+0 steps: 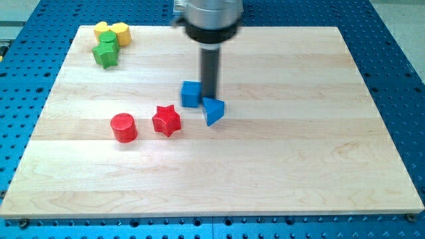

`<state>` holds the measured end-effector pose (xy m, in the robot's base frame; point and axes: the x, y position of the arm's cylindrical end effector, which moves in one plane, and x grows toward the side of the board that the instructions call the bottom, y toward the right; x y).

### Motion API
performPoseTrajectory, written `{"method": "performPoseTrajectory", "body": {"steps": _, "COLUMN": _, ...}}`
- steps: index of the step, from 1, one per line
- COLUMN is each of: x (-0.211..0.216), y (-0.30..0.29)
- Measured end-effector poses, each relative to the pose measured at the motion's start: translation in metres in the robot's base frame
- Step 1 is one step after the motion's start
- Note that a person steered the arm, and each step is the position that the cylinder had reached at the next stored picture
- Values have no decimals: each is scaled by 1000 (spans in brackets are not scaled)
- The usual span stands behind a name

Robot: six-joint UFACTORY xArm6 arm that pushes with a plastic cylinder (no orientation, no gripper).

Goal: Slide the cube parallel to the green circle

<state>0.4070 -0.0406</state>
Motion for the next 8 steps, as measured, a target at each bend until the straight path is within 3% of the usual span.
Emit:
{"method": "performPoseTrajectory", "body": {"steps": 1, "x": -7, "y": -73}}
{"method": "performPoseTrajectory", "body": {"steps": 2, "x": 10, "y": -83}}
{"method": "performPoseTrajectory", "body": {"steps": 3, "x": -34, "y": -90}}
{"method": "performPoseTrajectory", "body": {"steps": 4, "x": -49, "y": -86}}
{"method": "performPoseTrajectory", "body": {"steps": 5, "x": -7, "y": -116}}
{"method": "performPoseTrajectory", "body": {"steps": 6, "x": -11, "y": -179}}
{"method": "performPoseTrajectory", "body": {"steps": 7, "x": -41, "y": -167}}
{"method": "performPoseTrajectory", "body": {"steps": 8, "x": -51, "y": -110}}
